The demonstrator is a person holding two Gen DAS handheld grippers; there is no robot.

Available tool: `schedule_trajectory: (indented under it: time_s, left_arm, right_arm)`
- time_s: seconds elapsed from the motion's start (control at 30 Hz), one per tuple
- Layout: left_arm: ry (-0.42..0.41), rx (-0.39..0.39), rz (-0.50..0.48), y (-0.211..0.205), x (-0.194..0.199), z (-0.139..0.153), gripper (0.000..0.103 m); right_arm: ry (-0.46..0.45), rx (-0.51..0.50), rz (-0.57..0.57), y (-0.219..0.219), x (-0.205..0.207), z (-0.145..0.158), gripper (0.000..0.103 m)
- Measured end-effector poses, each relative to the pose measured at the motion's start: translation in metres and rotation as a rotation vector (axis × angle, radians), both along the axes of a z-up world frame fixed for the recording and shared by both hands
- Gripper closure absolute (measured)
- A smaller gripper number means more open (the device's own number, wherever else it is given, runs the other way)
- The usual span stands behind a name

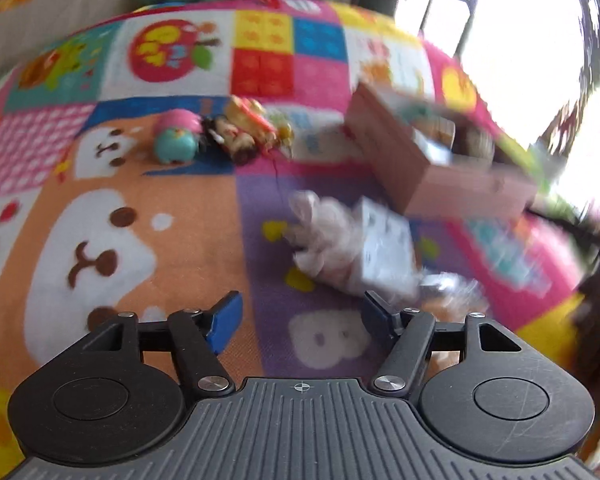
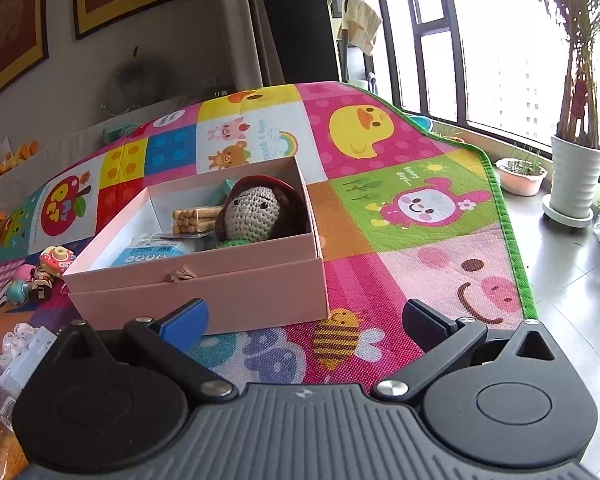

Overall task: Organize objects
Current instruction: 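Grasp the bagged bread with the left tool, then grasp the white plastic case with the right tool while the left tool holds the bread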

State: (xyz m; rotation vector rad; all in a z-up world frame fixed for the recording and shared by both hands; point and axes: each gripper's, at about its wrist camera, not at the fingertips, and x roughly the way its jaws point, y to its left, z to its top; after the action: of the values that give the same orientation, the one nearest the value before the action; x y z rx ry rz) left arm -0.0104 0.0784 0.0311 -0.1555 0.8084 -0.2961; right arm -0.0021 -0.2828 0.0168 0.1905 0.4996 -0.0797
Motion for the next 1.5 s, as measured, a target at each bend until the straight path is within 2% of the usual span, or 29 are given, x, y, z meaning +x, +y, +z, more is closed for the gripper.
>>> schedule_trajectory:
  time_s: [0.07,0.13,0.23,0.33,0.43,0.53,0.63,0.73,0.9,1.03,1.1,1.13,1.2,1.23,1.27,1.37,1.5]
  left_arm:
    - [-0.006,-0.113,-0.050,0.001,-0.011,0.015,0.033]
    - [-0.019,-0.153,-0.118,-0.014,-0.023,0.025,0.032]
    - [-0.007,-0.053,-0.148,-0.050,-0.030,0.019,0.032]
    - [0.045,0.038,-0.168,-0.078,-0.027,-0.003,0.032]
    - [0.067,0.048,-0.161,-0.089,-0.021,-0.015,0.032]
    - [0.059,0.024,-0.150,-0.082,-0.018,-0.015,0.040]
    - [0.057,-0.025,-0.111,-0.063,-0.017,-0.012,0.042]
    - [0.027,-0.075,-0.017,-0.033,-0.013,-0.002,0.043]
    - [-0.043,-0.103,0.184,0.022,-0.012,0.016,0.043]
    - [-0.063,-0.135,0.258,0.047,-0.015,0.021,0.043]
    - [-0.060,-0.146,0.261,0.052,-0.017,0.020,0.043]
    - [-0.057,-0.148,0.256,0.052,-0.018,0.019,0.043]
    - [-0.048,-0.152,0.243,0.054,-0.019,0.016,0.043]
    - [-0.043,-0.154,0.237,0.053,-0.020,0.014,0.043]
    - [-0.040,-0.156,0.230,0.052,-0.019,0.013,0.043]
    - [-0.038,-0.158,0.202,0.046,-0.019,0.009,0.043]
    - [-0.030,-0.157,0.151,0.034,-0.017,0.003,0.043]
  right_arm:
    - [-0.001,0.002,0.002,0.000,0.000,0.000,0.000]
    - [0.000,0.004,0.005,0.000,0.000,0.000,0.000]
    - [-0.004,0.007,0.004,-0.001,-0.001,0.000,0.000]
    - [-0.009,0.010,0.005,-0.001,-0.002,0.000,0.000]
    - [0.005,0.003,0.024,0.000,-0.003,0.001,0.000]
    - [0.042,0.005,0.073,0.004,-0.008,0.002,0.000]
    - [0.071,-0.001,0.153,0.014,-0.016,0.005,0.000]
    - [0.092,-0.012,0.275,0.036,-0.018,0.014,0.000]
    - [0.101,-0.039,0.495,0.098,-0.013,0.027,0.000]
    - [0.132,-0.046,0.590,0.146,0.005,0.023,0.000]
    - [0.164,-0.036,0.577,0.161,0.019,0.018,0.004]
    - [0.187,-0.016,0.570,0.164,0.027,0.016,0.010]
    - [0.237,0.039,0.546,0.167,0.042,0.010,0.016]
    - [0.263,0.065,0.533,0.167,0.049,0.007,0.022]
    - [0.290,0.092,0.534,0.165,0.053,0.004,0.032]
    - [0.300,0.093,0.546,0.157,0.046,0.006,0.047]
    - [0.311,0.059,0.521,0.129,0.026,0.007,0.054]
